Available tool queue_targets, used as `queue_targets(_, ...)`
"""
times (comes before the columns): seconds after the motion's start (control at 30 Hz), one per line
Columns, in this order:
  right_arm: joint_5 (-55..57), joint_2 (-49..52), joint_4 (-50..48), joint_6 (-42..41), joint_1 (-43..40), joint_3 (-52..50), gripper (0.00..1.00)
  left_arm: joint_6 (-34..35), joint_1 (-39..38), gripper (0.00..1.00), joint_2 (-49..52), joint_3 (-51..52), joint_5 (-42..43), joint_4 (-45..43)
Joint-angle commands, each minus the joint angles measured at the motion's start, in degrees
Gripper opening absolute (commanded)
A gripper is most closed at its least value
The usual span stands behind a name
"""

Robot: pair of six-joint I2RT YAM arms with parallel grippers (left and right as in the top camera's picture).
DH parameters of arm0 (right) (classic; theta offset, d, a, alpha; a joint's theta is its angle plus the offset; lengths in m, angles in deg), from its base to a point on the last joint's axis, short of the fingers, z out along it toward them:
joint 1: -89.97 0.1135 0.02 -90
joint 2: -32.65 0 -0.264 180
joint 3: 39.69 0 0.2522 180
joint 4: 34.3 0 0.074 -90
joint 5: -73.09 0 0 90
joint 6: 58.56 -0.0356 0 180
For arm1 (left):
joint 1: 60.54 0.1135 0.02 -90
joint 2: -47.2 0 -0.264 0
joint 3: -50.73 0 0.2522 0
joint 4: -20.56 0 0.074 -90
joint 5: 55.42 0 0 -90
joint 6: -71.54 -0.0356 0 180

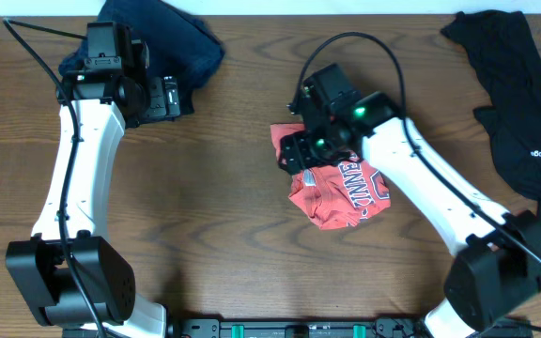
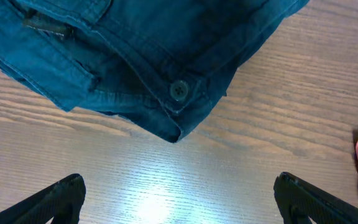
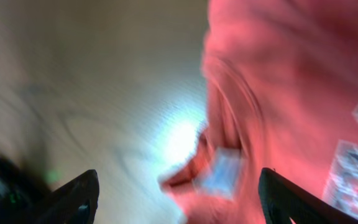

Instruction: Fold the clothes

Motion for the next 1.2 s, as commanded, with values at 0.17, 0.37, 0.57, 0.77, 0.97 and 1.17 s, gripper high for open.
queue_targets(0.17,4.7,-1.6,9.4,8.1,0.7,-2.7,0.73,-0.1,0.2,0.98,0.2,0.2,-0.7,-0.3)
queue_targets(0.37,4.7,-1.6,7.9,7.7,1.7,-8.2,0.36,-0.1,0.2,0.98,0.2,0.2,-0.7,-0.3)
queue_targets(0.57,4.6,-2.1,7.9,6.4,2.6,-9.0,0.01,-0.1,0.2,0.98,0.2,0.2,-0.7,-0.3)
queue_targets(0.77,4.2,-3.2,9.4,4.4,5.8,-9.2,0.01,-0.1,0.2,0.98,0.2,0.2,-0.7,-0.3)
queue_targets(0.97,7.8,-3.1,1.6,0.5,10.2,-16.2,0.01,-0.2,0.2,0.98,0.2,0.2,-0.7,-0.2)
queue_targets(1.17,7.8,-3.1,-3.2,-1.1,10.4,-22.0,0.01,-0.1,0.2,0.98,0.2,0.2,-0.7,-0.2)
